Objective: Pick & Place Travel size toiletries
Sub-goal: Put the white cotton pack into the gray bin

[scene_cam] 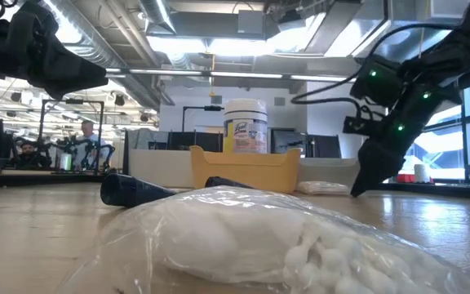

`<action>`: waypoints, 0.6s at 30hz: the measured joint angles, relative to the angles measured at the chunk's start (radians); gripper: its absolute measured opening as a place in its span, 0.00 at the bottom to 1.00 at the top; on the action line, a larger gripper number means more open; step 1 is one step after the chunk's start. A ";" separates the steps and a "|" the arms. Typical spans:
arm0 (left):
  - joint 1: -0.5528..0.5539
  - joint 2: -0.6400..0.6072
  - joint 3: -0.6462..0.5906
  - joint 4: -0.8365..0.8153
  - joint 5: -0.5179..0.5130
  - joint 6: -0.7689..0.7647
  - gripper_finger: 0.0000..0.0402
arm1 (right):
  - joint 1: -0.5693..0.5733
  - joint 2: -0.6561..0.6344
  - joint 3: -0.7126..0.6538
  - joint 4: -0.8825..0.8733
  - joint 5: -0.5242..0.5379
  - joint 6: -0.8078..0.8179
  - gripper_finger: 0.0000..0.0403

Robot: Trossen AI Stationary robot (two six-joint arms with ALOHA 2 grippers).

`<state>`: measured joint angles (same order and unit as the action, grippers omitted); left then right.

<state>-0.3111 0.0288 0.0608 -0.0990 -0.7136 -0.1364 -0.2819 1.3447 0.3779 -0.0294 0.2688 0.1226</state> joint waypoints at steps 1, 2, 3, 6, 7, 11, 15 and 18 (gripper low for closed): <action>0.000 0.000 0.000 0.000 0.000 0.000 0.42 | -0.010 0.014 0.002 0.007 -0.008 0.000 0.70; 0.000 0.000 0.000 0.000 0.000 0.000 0.42 | -0.020 0.030 0.003 0.021 -0.014 0.000 0.69; 0.000 0.000 0.000 0.000 0.000 0.000 0.42 | -0.029 0.043 0.005 0.029 -0.027 0.000 0.69; 0.000 0.000 0.000 0.000 0.000 0.000 0.42 | -0.039 0.064 0.007 0.050 -0.045 0.001 0.66; 0.000 0.000 0.000 0.000 0.000 0.000 0.42 | -0.039 0.065 0.007 0.050 -0.047 0.001 0.64; 0.000 0.000 0.000 0.002 0.000 0.000 0.42 | -0.039 0.064 0.006 0.050 -0.058 0.001 0.54; 0.000 0.000 0.000 0.002 0.000 0.000 0.42 | -0.039 0.064 0.006 0.049 -0.087 0.000 0.39; 0.000 0.000 0.000 0.002 0.000 0.000 0.42 | -0.039 0.064 0.005 0.049 -0.121 0.000 0.27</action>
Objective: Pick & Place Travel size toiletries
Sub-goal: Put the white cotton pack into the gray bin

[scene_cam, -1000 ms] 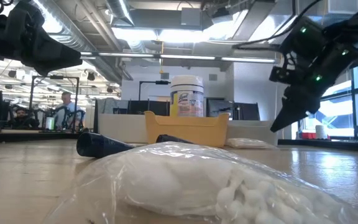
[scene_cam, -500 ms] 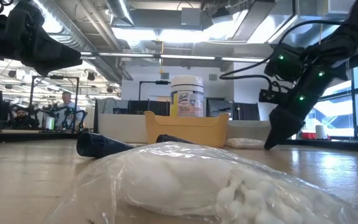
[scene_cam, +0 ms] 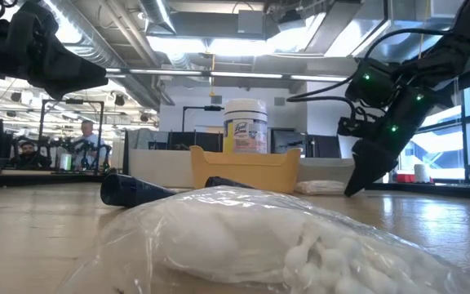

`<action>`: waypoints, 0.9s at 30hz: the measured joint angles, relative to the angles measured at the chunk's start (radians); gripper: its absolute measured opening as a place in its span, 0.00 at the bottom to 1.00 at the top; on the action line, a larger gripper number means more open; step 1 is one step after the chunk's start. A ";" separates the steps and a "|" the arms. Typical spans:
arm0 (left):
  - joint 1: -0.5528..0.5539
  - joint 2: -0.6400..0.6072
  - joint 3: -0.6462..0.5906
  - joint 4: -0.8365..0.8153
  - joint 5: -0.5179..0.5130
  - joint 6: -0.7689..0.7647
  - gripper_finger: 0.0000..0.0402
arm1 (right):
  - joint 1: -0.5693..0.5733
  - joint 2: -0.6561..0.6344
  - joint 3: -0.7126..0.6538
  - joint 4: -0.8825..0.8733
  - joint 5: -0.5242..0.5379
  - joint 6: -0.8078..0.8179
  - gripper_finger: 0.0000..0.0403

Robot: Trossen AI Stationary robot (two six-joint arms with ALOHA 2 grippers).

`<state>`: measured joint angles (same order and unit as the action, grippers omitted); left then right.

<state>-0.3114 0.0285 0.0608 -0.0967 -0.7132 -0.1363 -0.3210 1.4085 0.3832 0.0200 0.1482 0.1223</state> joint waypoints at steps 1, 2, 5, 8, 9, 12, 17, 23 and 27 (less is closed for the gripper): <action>0.000 0.000 0.000 0.000 0.000 0.000 0.42 | 0.000 0.000 0.000 0.000 -0.009 0.000 0.23; 0.000 0.000 0.000 0.000 0.000 0.000 0.42 | 0.000 0.000 0.000 0.000 -0.016 0.000 0.19; 0.000 0.000 0.000 0.000 0.000 0.000 0.42 | 0.000 0.000 0.000 0.000 -0.031 -0.003 0.08; 0.000 0.000 0.000 0.001 0.000 0.000 0.42 | 0.000 0.000 -0.001 -0.001 -0.035 -0.005 0.02; 0.000 0.000 0.000 0.001 0.000 0.000 0.42 | 0.001 0.000 -0.001 -0.001 -0.037 -0.006 0.02; 0.000 0.000 0.000 0.001 0.000 0.000 0.42 | 0.000 0.000 -0.001 -0.001 -0.040 -0.004 0.03; 0.000 0.000 0.000 0.001 0.000 0.000 0.42 | 0.000 0.000 -0.001 -0.001 -0.050 -0.003 0.01; 0.000 0.000 0.000 0.002 0.000 0.000 0.42 | 0.001 -0.020 -0.003 -0.012 -0.076 -0.002 0.01; 0.000 0.000 0.000 0.002 0.000 0.000 0.42 | 0.002 -0.096 -0.010 -0.087 -0.136 0.008 0.00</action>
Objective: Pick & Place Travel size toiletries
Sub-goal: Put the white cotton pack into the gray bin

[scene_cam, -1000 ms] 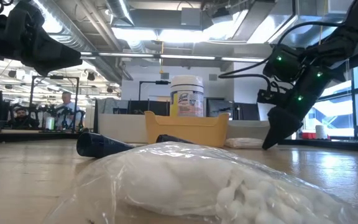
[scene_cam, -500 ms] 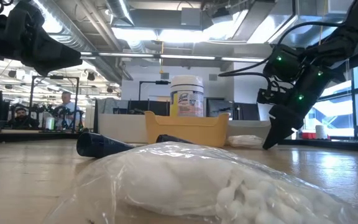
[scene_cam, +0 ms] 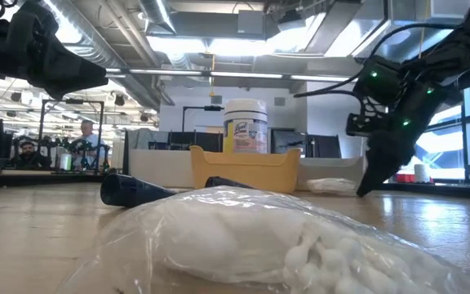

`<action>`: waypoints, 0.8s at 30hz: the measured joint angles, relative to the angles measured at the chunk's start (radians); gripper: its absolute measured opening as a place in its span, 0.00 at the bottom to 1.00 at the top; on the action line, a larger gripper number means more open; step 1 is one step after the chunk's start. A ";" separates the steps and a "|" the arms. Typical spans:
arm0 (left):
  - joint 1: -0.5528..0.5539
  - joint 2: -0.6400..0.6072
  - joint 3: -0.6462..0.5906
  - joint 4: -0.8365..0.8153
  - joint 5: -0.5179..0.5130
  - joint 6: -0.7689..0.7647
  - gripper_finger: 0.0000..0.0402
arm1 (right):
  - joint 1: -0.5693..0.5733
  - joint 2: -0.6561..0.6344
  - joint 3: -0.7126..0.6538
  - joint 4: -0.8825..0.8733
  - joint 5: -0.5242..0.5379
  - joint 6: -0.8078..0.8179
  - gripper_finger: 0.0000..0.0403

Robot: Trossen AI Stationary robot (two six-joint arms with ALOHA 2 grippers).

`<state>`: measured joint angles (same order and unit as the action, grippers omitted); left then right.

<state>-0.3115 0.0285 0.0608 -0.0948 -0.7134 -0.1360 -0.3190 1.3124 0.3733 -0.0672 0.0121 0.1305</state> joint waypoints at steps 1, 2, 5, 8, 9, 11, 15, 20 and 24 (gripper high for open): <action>0.000 0.000 0.000 0.000 0.000 0.000 0.42 | 0.001 -0.026 -0.002 -0.030 -0.003 0.004 0.00; 0.000 0.000 0.000 0.000 0.000 0.000 0.42 | 0.001 -0.050 -0.002 -0.048 -0.004 0.013 0.00; 0.000 0.000 0.000 0.000 0.000 0.000 0.42 | 0.000 -0.130 -0.001 -0.080 -0.001 0.039 0.00; 0.000 0.000 0.000 0.000 0.000 0.000 0.42 | 0.000 -0.200 0.000 -0.078 -0.009 0.045 0.00; 0.000 0.000 0.000 0.000 0.000 0.000 0.42 | 0.000 -0.223 0.002 -0.076 -0.009 0.044 0.00; 0.000 0.000 0.000 0.000 0.000 0.000 0.42 | 0.000 -0.259 0.011 -0.076 -0.009 0.040 0.00; 0.000 0.000 0.000 0.000 0.000 0.000 0.42 | 0.000 -0.305 0.056 -0.074 -0.004 0.002 0.00; 0.000 0.000 0.000 0.000 0.000 0.000 0.42 | 0.000 -0.304 0.160 -0.106 0.101 -0.083 0.00; 0.000 0.000 0.000 0.000 0.000 0.000 0.42 | -0.008 -0.255 0.244 -0.140 0.180 -0.203 0.00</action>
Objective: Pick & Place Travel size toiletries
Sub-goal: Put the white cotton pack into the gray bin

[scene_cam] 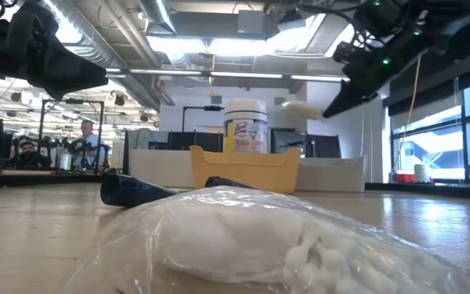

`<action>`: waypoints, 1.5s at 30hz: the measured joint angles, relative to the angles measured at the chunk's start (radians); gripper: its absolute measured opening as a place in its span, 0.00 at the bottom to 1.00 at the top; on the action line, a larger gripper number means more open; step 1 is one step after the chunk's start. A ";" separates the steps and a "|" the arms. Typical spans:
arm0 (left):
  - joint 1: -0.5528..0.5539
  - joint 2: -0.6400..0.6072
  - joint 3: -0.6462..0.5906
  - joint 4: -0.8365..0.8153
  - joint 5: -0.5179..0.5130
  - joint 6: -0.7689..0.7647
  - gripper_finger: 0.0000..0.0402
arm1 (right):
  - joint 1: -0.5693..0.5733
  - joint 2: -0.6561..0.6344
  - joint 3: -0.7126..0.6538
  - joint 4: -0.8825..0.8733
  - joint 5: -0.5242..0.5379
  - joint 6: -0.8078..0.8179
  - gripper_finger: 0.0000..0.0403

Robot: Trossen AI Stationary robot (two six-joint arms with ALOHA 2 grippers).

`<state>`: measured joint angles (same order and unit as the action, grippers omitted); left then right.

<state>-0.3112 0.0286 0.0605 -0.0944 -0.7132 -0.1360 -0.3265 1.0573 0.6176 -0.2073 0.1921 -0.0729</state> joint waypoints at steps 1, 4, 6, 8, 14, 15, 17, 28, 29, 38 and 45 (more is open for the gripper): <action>0.000 0.000 0.000 0.000 0.000 0.000 0.42 | -0.006 0.015 0.016 0.000 0.004 -0.037 0.00; 0.000 0.000 0.000 0.000 0.001 0.000 0.42 | -0.041 0.068 0.060 -0.001 0.006 -0.105 0.00; 0.000 0.000 0.000 0.000 0.001 0.000 0.42 | -0.075 0.103 0.084 -0.016 0.007 -0.119 0.00; 0.000 0.000 0.000 0.000 0.002 0.000 0.42 | -0.117 0.132 0.101 -0.029 -0.003 -0.125 0.00; 0.000 0.000 0.000 0.000 0.002 0.000 0.42 | -0.210 0.219 0.108 -0.034 -0.062 -0.135 0.00; 0.000 0.000 0.000 0.000 0.002 0.000 0.42 | -0.222 0.236 0.108 -0.035 -0.066 -0.140 0.00; 0.000 0.000 0.000 0.000 0.003 0.000 0.42 | -0.243 0.273 0.108 -0.024 -0.077 -0.149 0.00; 0.000 0.000 0.000 0.000 0.003 0.000 0.42 | -0.335 0.432 0.108 0.032 -0.081 -0.171 0.00; 0.000 0.000 0.000 0.000 0.003 0.000 0.42 | -0.341 0.436 0.108 0.034 -0.082 -0.170 0.00; 0.000 0.000 0.000 0.000 0.003 0.000 0.42 | -0.371 0.451 0.108 0.043 -0.082 -0.149 0.00; 0.000 0.000 0.000 0.000 0.003 0.000 0.42 | -0.371 0.451 0.108 0.043 -0.080 -0.137 0.09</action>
<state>-0.3112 0.0288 0.0605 -0.0944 -0.7097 -0.1360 -0.6973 1.5082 0.7258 -0.1642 0.1122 -0.2100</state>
